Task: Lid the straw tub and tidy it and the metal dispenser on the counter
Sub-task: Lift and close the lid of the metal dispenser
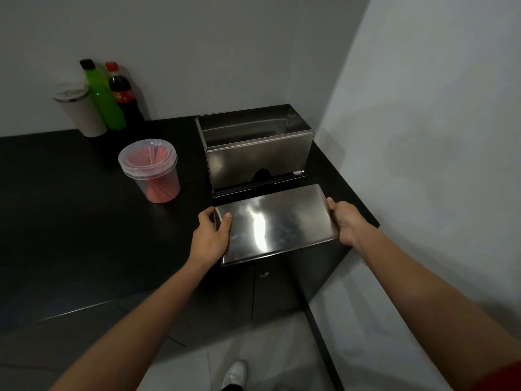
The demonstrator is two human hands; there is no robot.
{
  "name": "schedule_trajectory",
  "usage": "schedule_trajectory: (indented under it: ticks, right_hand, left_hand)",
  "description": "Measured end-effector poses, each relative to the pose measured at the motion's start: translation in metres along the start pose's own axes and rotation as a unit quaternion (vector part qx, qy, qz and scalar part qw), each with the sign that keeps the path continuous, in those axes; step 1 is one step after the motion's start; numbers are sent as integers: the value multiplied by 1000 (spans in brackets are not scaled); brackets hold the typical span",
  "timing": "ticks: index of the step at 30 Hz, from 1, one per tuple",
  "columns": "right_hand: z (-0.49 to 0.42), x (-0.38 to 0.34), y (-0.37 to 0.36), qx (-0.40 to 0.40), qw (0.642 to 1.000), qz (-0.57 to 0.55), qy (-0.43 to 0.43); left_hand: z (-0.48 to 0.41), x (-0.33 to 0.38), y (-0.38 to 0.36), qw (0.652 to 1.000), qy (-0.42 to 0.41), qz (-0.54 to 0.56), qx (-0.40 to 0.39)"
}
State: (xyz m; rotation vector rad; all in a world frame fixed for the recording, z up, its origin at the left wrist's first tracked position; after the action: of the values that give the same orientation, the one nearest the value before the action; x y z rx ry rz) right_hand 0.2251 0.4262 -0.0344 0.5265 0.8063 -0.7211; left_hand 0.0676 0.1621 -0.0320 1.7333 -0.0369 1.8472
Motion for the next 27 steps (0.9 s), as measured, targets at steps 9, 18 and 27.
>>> schedule_trajectory:
  ticks: [9, 18, 27]
  right_hand:
    - [25, -37, -1, 23, 985, 103, 136]
    - [47, -96, 7, 30, 969, 21, 244]
    - [39, -158, -1, 41, 958, -10, 283]
  left_hand:
    - [30, 46, 17, 996, -57, 11, 67]
    - [30, 99, 41, 984, -140, -1, 113]
    - [-11, 138, 67, 971, -166, -4, 170]
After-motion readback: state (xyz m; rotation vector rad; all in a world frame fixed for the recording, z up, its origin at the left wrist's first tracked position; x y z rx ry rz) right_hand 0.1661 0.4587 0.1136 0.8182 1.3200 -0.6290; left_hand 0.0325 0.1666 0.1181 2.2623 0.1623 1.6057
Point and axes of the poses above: each hand's wrist, its own z-axis away from the middle knuckle, its own y-axis out of the back of the hand, x = y × z, the point moved 7 cm from there along -z, towards the middle knuckle, and after that the axes turned 6 degrees about z, right-handed, at the moved point
